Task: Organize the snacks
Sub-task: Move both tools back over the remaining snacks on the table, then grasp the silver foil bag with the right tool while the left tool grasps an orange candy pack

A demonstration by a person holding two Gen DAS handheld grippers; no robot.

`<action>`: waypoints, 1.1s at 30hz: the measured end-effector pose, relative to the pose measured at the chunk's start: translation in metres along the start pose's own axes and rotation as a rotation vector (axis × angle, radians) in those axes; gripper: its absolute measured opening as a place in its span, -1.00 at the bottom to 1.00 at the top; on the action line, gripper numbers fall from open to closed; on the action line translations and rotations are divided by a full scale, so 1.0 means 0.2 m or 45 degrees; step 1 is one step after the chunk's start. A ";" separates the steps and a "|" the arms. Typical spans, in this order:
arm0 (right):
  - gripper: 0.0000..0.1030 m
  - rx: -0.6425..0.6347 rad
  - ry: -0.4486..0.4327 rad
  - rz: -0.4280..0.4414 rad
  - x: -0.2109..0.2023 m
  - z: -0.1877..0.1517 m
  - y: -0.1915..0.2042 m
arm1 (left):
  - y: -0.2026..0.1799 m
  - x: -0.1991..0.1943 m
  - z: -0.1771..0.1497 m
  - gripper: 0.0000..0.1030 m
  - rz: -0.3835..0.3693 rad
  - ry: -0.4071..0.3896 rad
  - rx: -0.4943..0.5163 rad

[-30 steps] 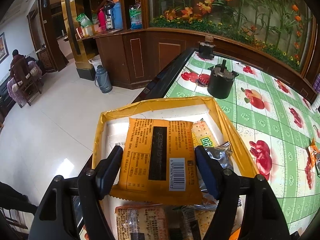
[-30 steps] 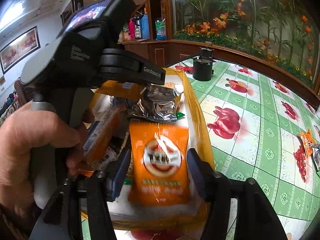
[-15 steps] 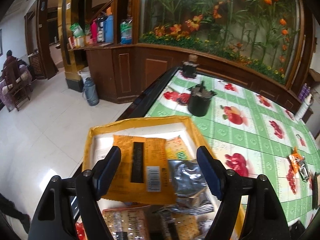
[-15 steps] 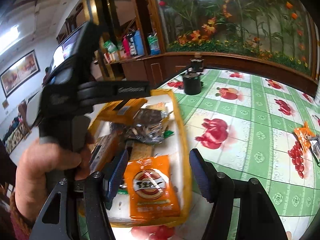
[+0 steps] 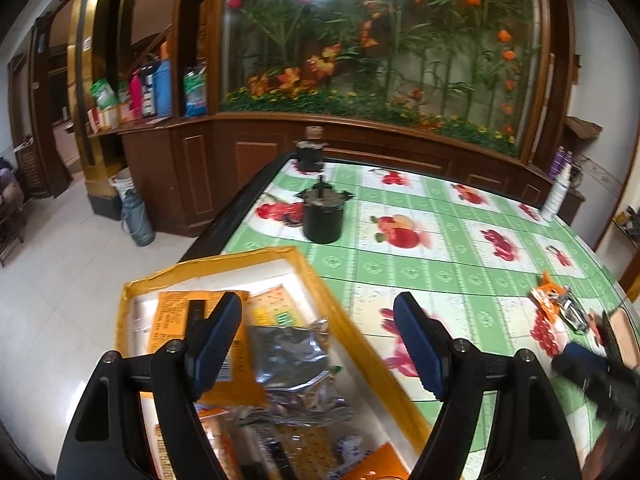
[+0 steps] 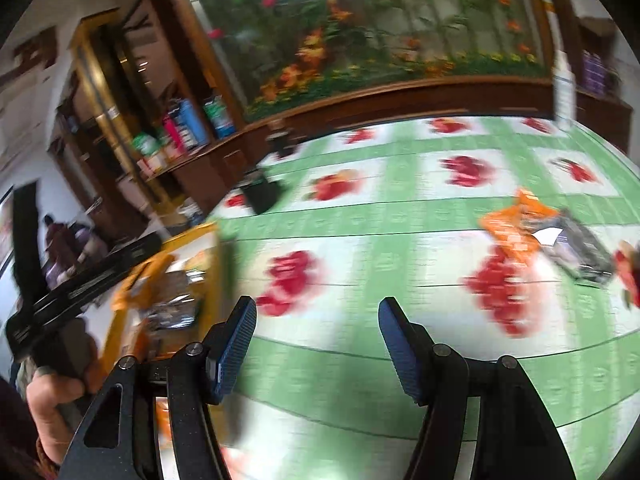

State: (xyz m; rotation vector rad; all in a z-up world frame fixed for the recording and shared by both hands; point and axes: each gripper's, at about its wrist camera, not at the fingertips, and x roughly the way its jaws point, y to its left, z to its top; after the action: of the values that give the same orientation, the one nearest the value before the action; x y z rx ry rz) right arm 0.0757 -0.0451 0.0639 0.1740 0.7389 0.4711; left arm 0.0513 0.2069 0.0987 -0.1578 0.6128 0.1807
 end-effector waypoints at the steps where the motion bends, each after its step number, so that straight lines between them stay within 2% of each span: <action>1: 0.32 0.012 -0.004 -0.043 -0.03 0.02 -0.08 | -0.03 0.00 0.00 0.51 -0.013 -0.004 0.019; 5: 0.33 0.055 -0.021 -0.243 -0.07 0.15 -0.39 | -0.12 -0.02 -0.02 0.51 -0.044 -0.014 0.087; 7: 0.44 0.087 -0.009 -0.332 -0.06 0.21 -0.56 | -0.16 -0.02 -0.02 0.51 -0.080 -0.013 0.108; 9: 0.45 0.125 0.016 -0.430 -0.04 0.26 -0.72 | -0.19 -0.03 -0.03 0.51 -0.109 -0.008 0.121; 12: 0.44 0.247 0.072 -0.457 0.02 0.32 -0.95 | -0.22 -0.03 -0.04 0.51 -0.117 -0.006 0.147; 14: 0.44 0.270 0.091 -0.466 0.05 0.33 -1.01 | -0.25 -0.04 -0.05 0.51 -0.121 -0.006 0.166; 16: 0.44 0.251 0.136 -0.473 0.10 0.32 -1.03 | -0.26 -0.03 -0.05 0.51 -0.128 -0.001 0.173; 20: 0.45 0.224 0.184 -0.345 0.10 0.28 -1.01 | -0.29 -0.04 -0.07 0.51 -0.138 0.006 0.191; 22: 0.45 0.168 0.193 -0.336 0.11 0.26 -0.97 | -0.29 -0.04 -0.07 0.51 -0.147 0.007 0.198; 27: 0.54 -0.009 0.232 -0.377 0.16 0.19 -0.81 | -0.31 -0.04 -0.08 0.51 -0.194 0.028 0.192; 29: 0.53 -0.076 0.234 -0.481 0.19 0.15 -0.76 | -0.33 -0.03 -0.08 0.51 -0.210 0.038 0.202; 30: 0.48 -0.082 0.241 -0.533 0.20 0.14 -0.74 | -0.34 -0.03 -0.09 0.51 -0.223 0.043 0.206; 31: 0.29 -0.073 0.224 -0.522 0.19 0.14 -0.74 | -0.35 -0.03 -0.09 0.51 -0.242 0.050 0.210; 33: 0.23 -0.007 0.227 -0.540 0.16 0.13 -0.74 | -0.38 -0.03 -0.10 0.50 -0.281 0.072 0.211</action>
State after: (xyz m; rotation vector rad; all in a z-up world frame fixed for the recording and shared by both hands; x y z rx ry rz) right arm 0.1661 -0.1608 0.0162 -0.0325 0.9221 0.0838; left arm 0.0521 0.1281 0.0934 -0.0697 0.6589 -0.0883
